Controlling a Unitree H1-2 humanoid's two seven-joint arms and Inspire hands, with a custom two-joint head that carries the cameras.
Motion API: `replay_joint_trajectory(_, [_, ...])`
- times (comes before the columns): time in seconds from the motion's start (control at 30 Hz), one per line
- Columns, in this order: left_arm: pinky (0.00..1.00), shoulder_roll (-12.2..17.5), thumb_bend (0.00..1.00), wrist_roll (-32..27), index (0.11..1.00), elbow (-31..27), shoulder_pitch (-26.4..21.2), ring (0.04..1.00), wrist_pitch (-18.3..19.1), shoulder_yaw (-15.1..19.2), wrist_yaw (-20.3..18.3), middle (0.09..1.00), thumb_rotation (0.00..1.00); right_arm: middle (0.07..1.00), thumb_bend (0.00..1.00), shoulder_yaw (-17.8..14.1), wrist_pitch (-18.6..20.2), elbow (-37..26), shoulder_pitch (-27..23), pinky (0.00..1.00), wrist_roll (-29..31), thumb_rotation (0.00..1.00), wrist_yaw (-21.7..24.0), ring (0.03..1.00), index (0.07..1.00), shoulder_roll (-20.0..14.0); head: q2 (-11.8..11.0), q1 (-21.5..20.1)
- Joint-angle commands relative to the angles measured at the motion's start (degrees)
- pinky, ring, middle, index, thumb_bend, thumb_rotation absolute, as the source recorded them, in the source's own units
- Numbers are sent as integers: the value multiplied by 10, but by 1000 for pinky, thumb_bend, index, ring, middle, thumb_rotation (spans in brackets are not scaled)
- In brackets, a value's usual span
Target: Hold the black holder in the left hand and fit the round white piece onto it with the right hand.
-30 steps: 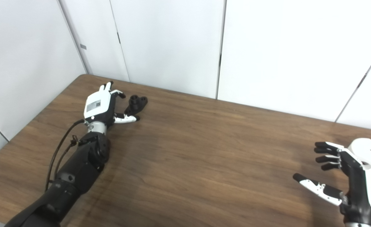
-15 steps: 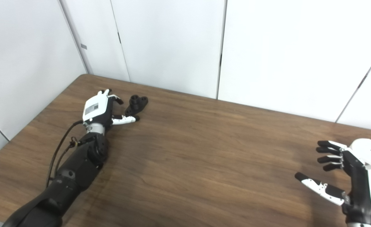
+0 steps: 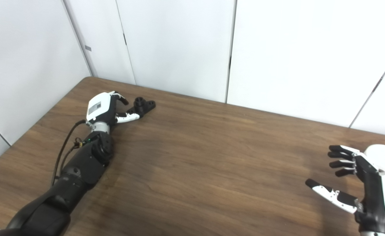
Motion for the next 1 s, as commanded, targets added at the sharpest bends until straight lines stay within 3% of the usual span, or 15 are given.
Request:
replay_joint_trajectory(0.0, [760,1,870,-13,605,12,-27,924,-14,-3,-5,891,405,649,630,-4,-2,-23,-10,459,-4,0,-5,565,671,-2,1,0])
replay_joint_trajectory(0.17, [779,-4,875,-20,608,15,-32,939,-17,-12,-9,897,397,647,625,-4,-3,-25,-8,457,-6,0,-6,564,669,-1,2,-2])
replay_joint_trajectory(0.67, [692,1,850,-8,615,33,-35,907,-32,-53,-11,876,366,650,610,-9,5,-35,0,448,-7,0,-8,562,668,3,7,-9])
replay_joint_trajectory(0.83, [714,3,836,-12,482,47,-37,888,-29,-59,-18,812,305,644,612,-11,7,-39,2,440,-11,0,-9,553,667,0,9,-9])
replay_joint_trajectory(0.97, [728,6,860,-21,426,55,-40,848,-29,-58,-28,762,258,641,609,-11,10,-39,1,443,-9,0,-6,553,666,-1,10,-8])
